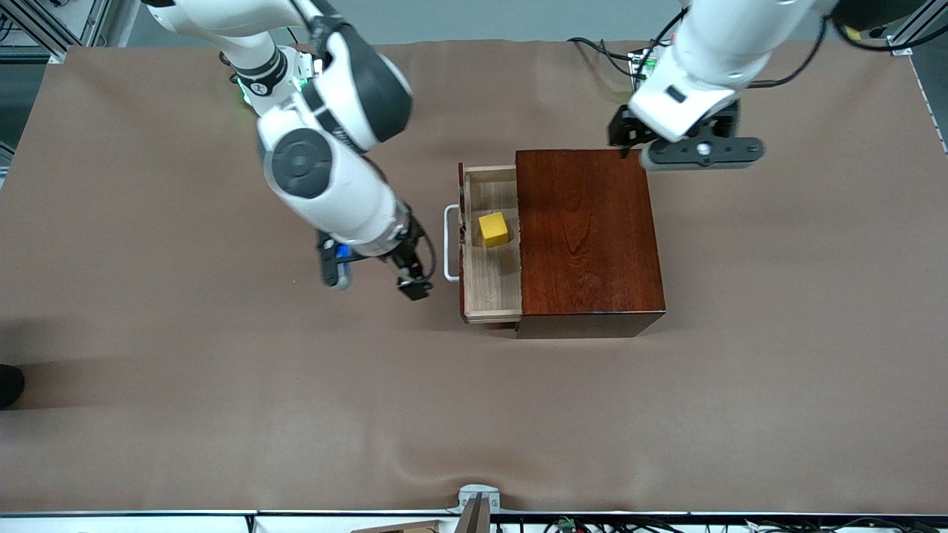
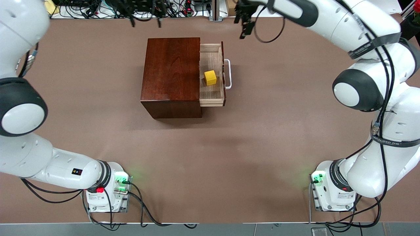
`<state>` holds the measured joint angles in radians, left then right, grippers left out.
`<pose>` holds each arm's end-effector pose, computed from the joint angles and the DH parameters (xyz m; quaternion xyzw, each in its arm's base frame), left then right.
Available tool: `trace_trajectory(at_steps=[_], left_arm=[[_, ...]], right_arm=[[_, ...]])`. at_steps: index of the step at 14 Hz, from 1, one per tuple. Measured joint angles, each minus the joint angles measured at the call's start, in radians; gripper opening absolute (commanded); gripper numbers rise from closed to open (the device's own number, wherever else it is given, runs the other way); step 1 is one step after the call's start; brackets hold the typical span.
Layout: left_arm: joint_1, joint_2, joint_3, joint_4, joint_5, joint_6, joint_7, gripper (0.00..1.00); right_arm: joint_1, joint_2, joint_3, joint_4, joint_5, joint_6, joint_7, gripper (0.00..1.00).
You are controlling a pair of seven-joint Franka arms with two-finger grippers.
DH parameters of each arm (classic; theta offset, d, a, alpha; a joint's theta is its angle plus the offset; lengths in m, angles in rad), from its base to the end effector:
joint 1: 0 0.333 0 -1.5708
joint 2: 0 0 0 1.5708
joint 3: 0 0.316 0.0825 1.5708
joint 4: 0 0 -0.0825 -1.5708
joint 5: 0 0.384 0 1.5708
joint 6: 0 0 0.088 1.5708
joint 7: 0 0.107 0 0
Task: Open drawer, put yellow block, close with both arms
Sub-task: 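Withdraw the right gripper while the left gripper reaches the drawer handle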
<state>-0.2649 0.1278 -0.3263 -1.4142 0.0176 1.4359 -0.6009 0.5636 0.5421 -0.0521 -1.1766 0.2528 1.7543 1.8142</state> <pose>0.4882 -0.3095 0.6173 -0.9987 -0.0058 0.0477 0.0182 0.6102 0.3789 0.4849 -0.7799 0.6157 0.0949 0.0604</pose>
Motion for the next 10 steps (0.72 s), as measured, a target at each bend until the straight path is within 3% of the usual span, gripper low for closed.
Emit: trace_trajectory(at_steps=[8, 10], left_arm=[[-0.291, 0.266, 0.006, 0.12, 0.0, 0.317, -0.612, 1.0], [-0.372, 0.338, 0.05, 0.153, 0.002, 0.403, -0.734, 1.0]], right_arm=[[-0.161, -0.044, -0.008, 0.039, 0.0, -0.134, -0.307, 1.0], [-0.201, -0.062, -0.008, 0.041, 0.0, -0.174, -0.38, 1.0]])
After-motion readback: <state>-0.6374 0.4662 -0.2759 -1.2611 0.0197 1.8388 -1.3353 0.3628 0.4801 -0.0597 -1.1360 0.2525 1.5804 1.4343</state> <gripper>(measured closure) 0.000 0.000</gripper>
